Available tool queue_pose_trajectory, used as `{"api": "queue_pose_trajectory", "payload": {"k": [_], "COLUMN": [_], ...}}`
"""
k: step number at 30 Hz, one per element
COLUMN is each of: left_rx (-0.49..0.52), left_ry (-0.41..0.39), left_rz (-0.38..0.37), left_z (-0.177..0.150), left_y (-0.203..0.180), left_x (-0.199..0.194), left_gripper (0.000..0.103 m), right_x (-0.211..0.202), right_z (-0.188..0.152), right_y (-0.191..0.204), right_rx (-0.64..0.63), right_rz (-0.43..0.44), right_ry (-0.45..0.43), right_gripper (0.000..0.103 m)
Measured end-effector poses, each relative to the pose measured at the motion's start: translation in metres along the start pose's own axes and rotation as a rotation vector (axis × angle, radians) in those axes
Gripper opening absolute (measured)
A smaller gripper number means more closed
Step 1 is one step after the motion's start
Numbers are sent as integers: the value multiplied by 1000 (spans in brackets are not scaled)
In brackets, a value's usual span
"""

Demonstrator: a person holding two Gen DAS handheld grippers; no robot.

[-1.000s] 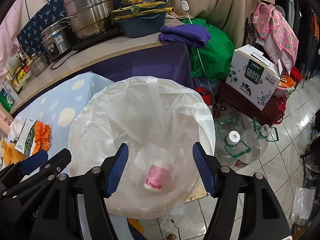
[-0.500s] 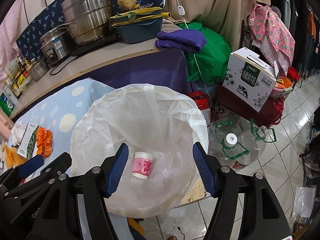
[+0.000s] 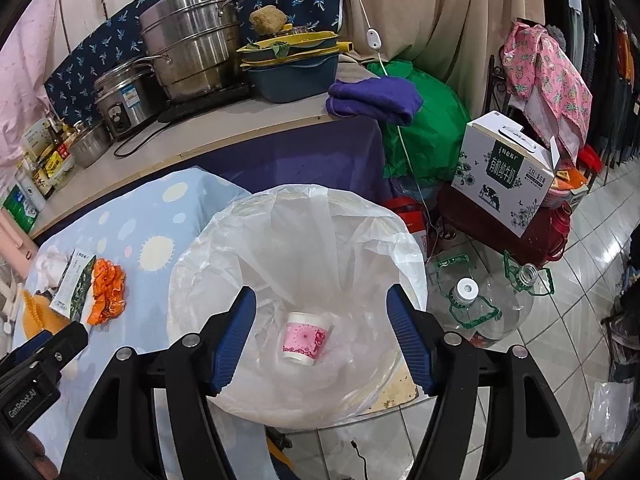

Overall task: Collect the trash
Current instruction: 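Move both tools back to the table toward the wasabi box and orange wrapper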

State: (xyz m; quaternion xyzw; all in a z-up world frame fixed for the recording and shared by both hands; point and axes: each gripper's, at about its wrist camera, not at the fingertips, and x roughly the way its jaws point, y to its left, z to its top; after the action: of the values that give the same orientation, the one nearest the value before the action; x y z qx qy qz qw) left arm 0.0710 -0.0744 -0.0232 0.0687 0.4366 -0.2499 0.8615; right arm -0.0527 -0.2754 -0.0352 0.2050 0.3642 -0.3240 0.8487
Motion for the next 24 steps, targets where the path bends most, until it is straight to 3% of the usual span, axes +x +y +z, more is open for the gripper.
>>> {"api": "queue_pose_trajectory", "payload": {"k": [15, 24], "left_rx": [-218, -334], "left_ry": [-24, 29], "left_rz": [137, 239], "left_z": [-26, -54], "left_y": [130, 196], "left_x": [-31, -25], "left_gripper": [77, 79], "right_x": [-2, 12], "right_z": [-24, -50], "right_y": [90, 168], "right_rx": [-152, -264], "right_rz": [101, 218], "right_ry": [43, 97], "right_gripper": [65, 65]}}
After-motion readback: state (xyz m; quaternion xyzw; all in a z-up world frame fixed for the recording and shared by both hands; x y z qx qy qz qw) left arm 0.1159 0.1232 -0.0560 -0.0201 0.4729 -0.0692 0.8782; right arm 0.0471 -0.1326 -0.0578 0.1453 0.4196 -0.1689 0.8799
